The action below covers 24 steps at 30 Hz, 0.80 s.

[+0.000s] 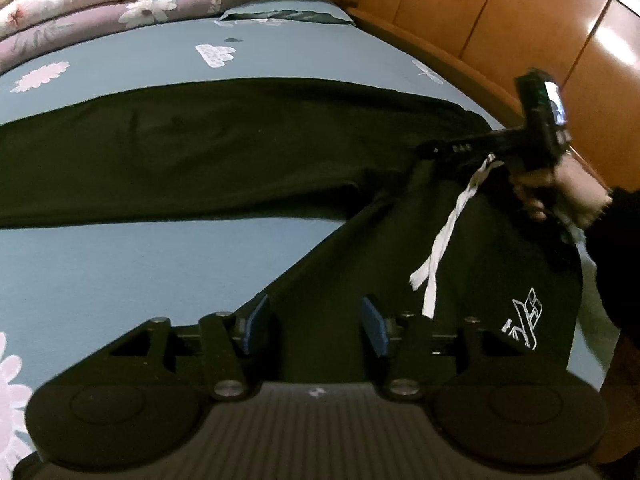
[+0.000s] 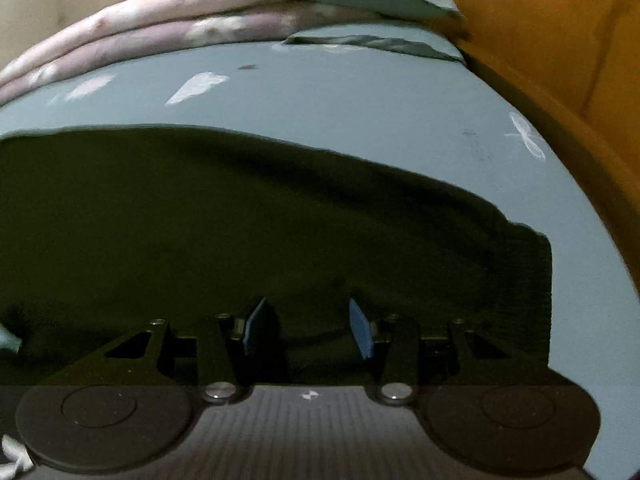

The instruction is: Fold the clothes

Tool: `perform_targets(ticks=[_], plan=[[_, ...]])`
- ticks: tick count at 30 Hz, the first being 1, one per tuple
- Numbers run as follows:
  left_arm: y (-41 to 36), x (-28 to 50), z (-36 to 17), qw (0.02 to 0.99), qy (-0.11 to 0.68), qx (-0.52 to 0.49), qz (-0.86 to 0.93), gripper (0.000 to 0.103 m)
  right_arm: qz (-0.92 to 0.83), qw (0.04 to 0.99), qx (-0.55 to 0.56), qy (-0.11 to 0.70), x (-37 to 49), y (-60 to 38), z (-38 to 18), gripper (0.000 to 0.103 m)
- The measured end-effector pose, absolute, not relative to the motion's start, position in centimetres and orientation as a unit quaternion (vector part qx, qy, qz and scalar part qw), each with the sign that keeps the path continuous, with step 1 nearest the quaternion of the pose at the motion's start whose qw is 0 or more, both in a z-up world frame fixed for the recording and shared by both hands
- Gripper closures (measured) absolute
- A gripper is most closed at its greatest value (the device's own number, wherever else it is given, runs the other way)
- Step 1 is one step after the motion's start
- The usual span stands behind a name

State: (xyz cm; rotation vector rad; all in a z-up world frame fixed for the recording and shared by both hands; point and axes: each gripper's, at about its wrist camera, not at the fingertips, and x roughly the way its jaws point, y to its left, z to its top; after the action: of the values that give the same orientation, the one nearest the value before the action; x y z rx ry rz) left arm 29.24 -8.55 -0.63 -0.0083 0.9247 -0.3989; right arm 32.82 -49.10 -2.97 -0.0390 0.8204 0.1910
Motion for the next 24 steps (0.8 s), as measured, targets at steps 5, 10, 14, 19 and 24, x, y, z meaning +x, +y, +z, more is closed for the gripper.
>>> perform_targets(ticks=[5,10,14,19,24], plan=[[-7.3,28.1,0.1,0.886,0.435,-0.009,-0.162,0.049,0.071,0.924,0.020,0.375,35.6,-49.2,0.3,0.047],[-6.9,27.4,0.8,0.891,0.431,-0.012,-0.141,0.049,0.023,0.907,0.014,0.420,42.6,-47.9,-2.4,0.047],[-6.3,26.3,1.2,0.893,0.433,-0.008,-0.126,0.049,0.004,0.910,-0.006,0.416,45.4,-47.0,-3.6,0.045],[-5.2,25.1,1.1,0.892,0.439,-0.012,-0.102,0.049,0.000,0.905,0.021,0.425,45.5,-47.6,-2.3,0.042],[-4.3,24.5,1.4,0.897,0.431,-0.014,-0.091,0.049,0.099,0.913,0.028,0.394,38.8,-45.3,2.2,0.041]])
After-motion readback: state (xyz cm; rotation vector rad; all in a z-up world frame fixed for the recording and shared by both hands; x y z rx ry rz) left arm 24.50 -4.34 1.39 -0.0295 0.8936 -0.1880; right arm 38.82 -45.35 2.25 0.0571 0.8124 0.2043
